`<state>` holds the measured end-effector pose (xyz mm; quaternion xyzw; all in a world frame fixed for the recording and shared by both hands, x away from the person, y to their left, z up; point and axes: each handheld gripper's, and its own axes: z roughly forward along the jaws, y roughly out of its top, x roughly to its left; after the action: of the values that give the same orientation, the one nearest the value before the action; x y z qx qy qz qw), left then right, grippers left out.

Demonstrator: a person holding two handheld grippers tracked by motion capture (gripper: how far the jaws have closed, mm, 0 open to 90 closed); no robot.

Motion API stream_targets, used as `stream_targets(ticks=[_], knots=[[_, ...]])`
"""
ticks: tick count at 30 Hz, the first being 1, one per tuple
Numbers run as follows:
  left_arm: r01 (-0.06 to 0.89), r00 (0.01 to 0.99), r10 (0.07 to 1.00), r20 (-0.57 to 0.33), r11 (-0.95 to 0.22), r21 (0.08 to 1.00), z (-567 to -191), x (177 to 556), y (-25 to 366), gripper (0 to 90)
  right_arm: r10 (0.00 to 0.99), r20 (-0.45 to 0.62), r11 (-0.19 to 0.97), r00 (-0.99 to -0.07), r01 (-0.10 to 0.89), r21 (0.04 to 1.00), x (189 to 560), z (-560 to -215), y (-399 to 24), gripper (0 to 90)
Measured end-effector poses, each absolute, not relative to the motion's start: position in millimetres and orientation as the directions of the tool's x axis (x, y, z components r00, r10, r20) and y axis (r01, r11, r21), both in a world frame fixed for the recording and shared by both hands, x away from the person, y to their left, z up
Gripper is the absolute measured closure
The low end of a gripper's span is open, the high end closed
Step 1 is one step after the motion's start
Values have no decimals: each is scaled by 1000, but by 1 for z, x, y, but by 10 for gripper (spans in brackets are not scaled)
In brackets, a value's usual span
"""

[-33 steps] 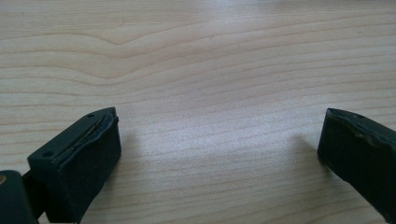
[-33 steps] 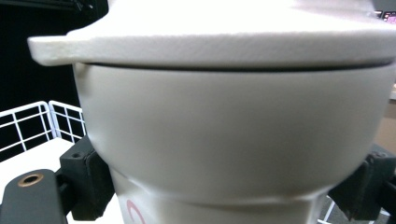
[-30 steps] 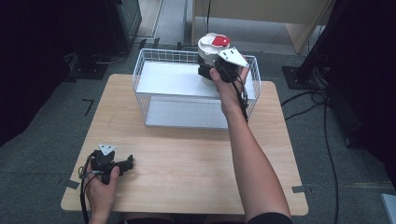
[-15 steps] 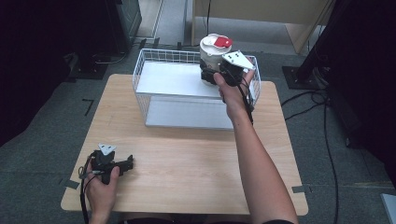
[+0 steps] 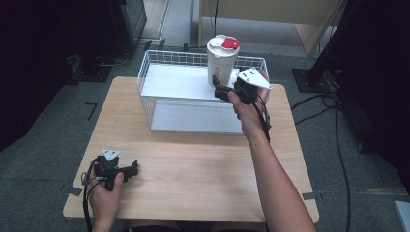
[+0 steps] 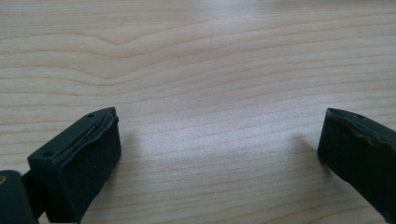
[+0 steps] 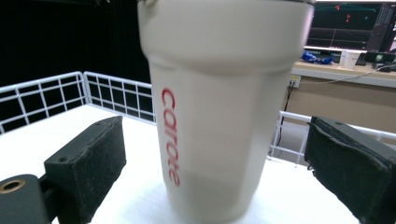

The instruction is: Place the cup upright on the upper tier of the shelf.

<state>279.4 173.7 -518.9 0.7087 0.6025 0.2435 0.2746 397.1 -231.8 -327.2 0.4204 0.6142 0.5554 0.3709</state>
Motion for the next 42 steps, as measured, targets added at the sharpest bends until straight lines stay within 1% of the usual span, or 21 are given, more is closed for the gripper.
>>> stream_targets(ticks=[10,13,16,22,32,42], knots=[[720,155,988,14,-123,683,-519,279,174,0,930,-15,49,-366,84,995,361,-345,-252,58],[720,155,988,14,-123,683,-519,279,174,0,932,-13,46,-363,82,996,356,-348,-257,58],[721,156,988,14,-123,682,-519,279,174,0,931,11,22,-365,87,996,342,-353,-266,58],[721,155,988,14,-123,682,-519,279,174,0,932,4,30,-363,88,996,324,-363,-275,58],[720,155,988,14,-123,683,-519,279,174,0,946,-14,53,-325,111,992,301,-386,-299,58],[721,155,988,13,-123,682,-519,279,173,0,957,10,39,-289,161,986,279,-417,-319,58]])
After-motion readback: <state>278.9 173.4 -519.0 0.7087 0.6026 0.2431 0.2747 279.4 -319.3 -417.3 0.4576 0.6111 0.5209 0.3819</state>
